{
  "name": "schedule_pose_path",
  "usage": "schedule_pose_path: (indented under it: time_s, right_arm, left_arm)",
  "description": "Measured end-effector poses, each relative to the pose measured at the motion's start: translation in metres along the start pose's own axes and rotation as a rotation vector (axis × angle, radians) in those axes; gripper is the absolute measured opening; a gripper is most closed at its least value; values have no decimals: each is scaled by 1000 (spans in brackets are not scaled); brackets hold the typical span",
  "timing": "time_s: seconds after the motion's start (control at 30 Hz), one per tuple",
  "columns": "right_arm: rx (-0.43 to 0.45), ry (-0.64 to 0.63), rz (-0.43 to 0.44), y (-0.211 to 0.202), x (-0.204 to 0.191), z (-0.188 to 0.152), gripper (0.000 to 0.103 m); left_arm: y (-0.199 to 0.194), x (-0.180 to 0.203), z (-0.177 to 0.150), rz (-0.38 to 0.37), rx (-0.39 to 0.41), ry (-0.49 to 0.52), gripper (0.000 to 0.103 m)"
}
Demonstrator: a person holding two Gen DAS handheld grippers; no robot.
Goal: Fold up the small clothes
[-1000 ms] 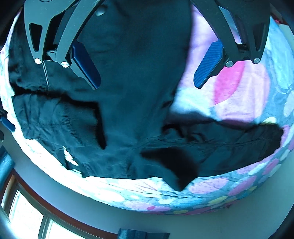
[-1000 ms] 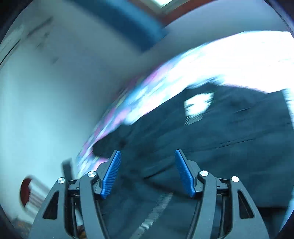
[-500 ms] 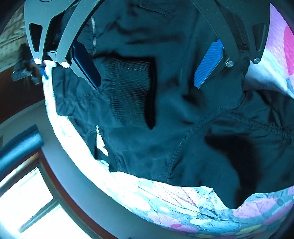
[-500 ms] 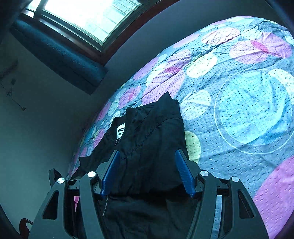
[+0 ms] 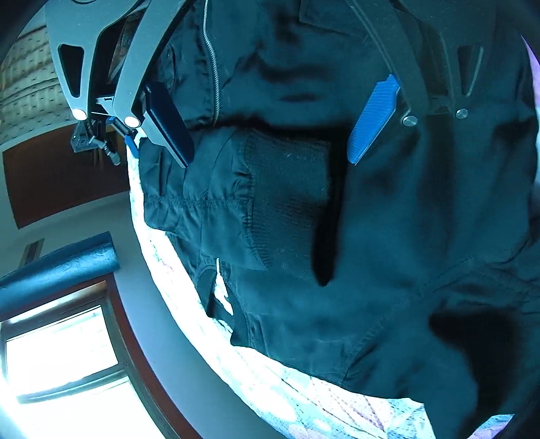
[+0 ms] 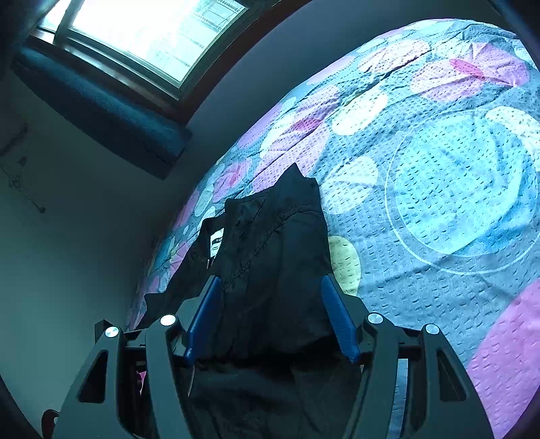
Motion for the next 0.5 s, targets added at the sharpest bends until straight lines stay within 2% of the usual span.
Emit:
schedule_pose_path:
  time_s: [0.2,0.3,0.37,0.4,0.5]
  right_arm:
    - [5,15,-10,2,5,-2,62]
    - [8,17,-14,2,6,-2,62]
    - [14,20,-16,1,7,-2,62]
    - [16,21,-19,1,8,-2,62]
    - [22,25,-28,0,10,-2,62]
  left_arm:
    - [7,-4,2,23,2,-32,82]
    - [2,-3,1,85,17,-19,63]
    - [3,-5,0,158,20,-37,28]
    - [4,-8,0,184,14,-60,25]
    - [2,-13,1,168,19,-97,21]
Point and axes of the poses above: each gripper's, at about its wrist camera, not at the fingertips, and y roughly the way its jaws point, x to its right, z to its top, the point moved 2 cm from there along y, roughly the way its jaws point, and after that the axes turned 13 degrees about z, right-handed, at the moved point
